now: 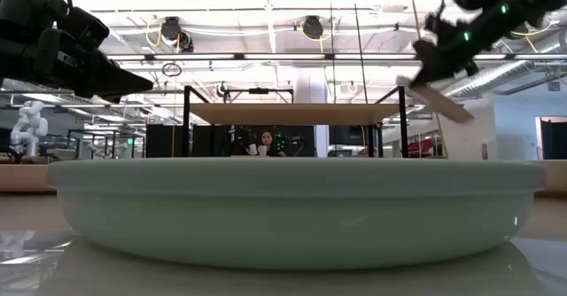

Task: Place and stack plates onto a shelf
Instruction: Put the top gray plate on the shelf

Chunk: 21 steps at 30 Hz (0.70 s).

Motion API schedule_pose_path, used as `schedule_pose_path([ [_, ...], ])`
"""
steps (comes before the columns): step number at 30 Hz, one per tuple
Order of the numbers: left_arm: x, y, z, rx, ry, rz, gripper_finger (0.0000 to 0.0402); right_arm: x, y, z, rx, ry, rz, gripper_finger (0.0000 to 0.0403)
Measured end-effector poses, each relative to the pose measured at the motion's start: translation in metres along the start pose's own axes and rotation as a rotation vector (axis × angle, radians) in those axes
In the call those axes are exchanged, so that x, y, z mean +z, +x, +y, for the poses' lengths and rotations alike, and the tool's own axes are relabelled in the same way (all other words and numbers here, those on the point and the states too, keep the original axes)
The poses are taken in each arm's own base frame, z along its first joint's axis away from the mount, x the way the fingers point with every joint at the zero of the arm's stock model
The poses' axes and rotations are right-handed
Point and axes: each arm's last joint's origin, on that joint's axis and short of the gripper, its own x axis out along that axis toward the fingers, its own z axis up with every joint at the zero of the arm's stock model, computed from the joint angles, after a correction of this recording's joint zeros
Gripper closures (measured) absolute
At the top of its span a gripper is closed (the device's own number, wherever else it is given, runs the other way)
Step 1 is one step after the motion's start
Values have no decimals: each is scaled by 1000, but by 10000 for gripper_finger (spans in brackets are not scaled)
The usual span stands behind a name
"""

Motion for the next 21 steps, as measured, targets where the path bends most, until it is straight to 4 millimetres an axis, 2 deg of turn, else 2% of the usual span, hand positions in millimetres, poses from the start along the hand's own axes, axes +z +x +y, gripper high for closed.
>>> schedule_pose_path([
  [3,0,0,0,0,7,-2,378,30,-8,6,52,-31,-100,402],
  [6,2,0,0,1,5,-21,378,57,-13,16,191,-61,-199,402],
  [11,4,0,0,3,5,-37,378,89,-10,40,408,-106,-286,403],
  [17,4,0,0,2,-2,-36,378,104,17,73,665,-184,-256,403],
  [21,4,0,0,1,-53,-36,378,94,44,85,658,-251,-97,403],
])
